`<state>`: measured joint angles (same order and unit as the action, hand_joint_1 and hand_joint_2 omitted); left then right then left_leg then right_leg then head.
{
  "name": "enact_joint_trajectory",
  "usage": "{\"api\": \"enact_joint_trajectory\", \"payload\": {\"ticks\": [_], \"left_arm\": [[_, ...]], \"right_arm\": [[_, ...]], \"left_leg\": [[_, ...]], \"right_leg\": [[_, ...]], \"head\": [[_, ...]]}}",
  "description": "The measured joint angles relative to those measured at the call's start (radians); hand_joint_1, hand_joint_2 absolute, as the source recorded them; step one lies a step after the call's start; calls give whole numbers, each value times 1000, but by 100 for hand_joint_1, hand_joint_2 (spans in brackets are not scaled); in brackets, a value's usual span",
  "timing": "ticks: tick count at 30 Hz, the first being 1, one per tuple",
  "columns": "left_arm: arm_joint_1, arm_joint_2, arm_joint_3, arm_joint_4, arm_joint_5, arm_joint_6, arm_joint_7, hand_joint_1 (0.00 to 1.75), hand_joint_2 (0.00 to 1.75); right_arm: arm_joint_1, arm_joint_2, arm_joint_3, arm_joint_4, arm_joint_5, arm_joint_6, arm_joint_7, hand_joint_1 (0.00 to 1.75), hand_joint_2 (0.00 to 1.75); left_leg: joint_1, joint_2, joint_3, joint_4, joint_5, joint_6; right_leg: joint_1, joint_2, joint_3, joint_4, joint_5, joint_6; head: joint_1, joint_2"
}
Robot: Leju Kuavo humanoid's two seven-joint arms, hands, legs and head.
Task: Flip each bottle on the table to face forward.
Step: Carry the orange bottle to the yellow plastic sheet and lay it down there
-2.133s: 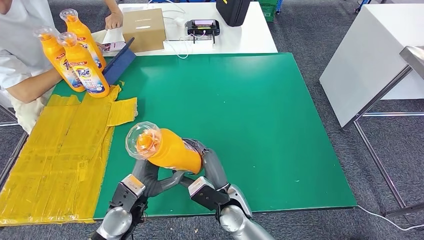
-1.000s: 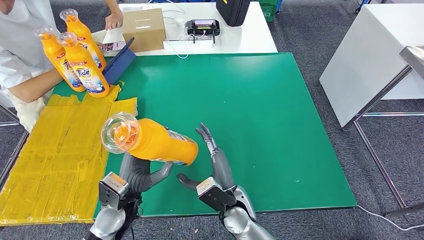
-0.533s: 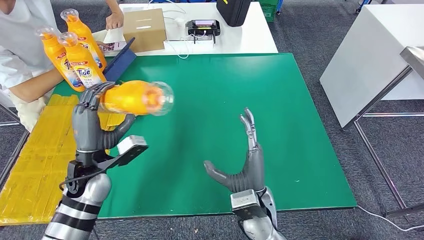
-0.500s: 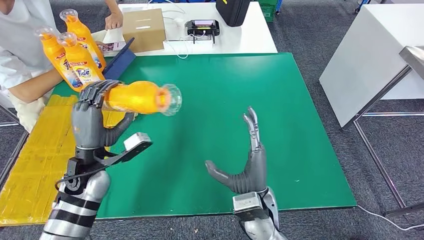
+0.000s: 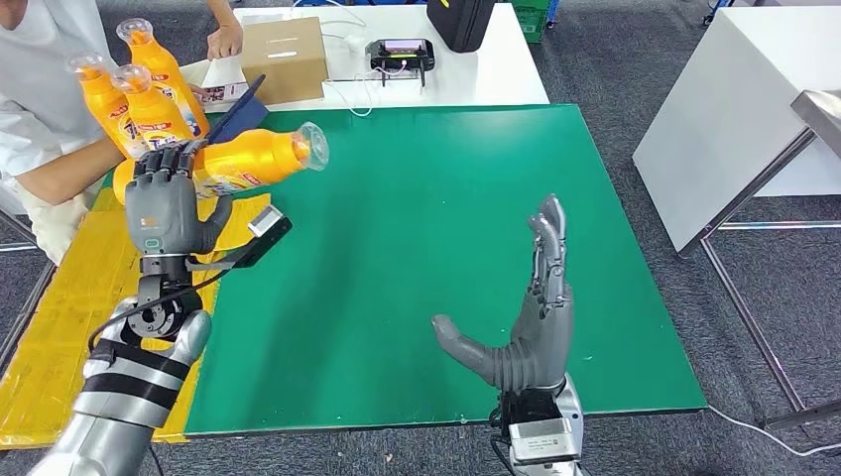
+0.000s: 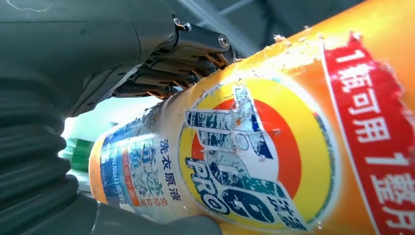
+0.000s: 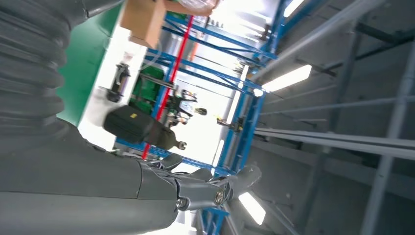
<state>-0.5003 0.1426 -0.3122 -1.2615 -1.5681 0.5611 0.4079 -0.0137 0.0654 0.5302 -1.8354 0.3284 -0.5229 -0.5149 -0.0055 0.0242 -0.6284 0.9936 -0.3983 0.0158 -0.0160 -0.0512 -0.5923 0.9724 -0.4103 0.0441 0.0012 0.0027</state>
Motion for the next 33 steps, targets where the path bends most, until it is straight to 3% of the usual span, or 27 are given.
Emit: {"api": "enact_joint_trajectory", "payload": {"ticks": [3, 6, 9, 14, 17, 33], "left_arm": [[-73, 66, -118, 116, 0, -47, 98, 175, 175], [-126, 94, -207, 259, -1, -122, 103, 175, 175], [-162, 94, -244, 399, -1, -198, 88, 175, 175], [-195, 79, -254, 584, -1, -340, 59, 175, 175], [-210, 68, -247, 643, -1, -378, 47, 175, 175], [-235, 54, -216, 748, -1, -409, 47, 175, 175]], "right_arm": [[-1, -6, -3, -36, -11, 16, 9, 0, 175], [-6, -9, -8, -56, -15, 28, 14, 0, 175], [-14, -8, -12, -64, -9, 37, 23, 0, 175], [-26, -7, -13, -65, 9, 48, 37, 0, 175], [-32, -6, -13, -64, 15, 51, 41, 0, 175], [-47, -3, -14, -43, 15, 62, 53, 0, 175]], "left_leg": [[0, 0, 0, 0, 1, -1], [0, 0, 0, 0, 1, -1], [0, 0, 0, 0, 1, -1], [0, 0, 0, 0, 1, -1], [0, 0, 0, 0, 1, -1], [0, 0, 0, 0, 1, -1]], "right_leg": [[0, 0, 1, 0, 0, 0], [0, 0, 1, 1, 0, 0], [-1, 0, 1, 0, 1, 0], [-1, 0, 0, 0, 0, 0], [0, 0, 1, 0, 0, 0], [0, 0, 1, 1, 0, 0]], "head": [[0, 0], [0, 0], [0, 0], [0, 0], [0, 0], [0, 0]]}}
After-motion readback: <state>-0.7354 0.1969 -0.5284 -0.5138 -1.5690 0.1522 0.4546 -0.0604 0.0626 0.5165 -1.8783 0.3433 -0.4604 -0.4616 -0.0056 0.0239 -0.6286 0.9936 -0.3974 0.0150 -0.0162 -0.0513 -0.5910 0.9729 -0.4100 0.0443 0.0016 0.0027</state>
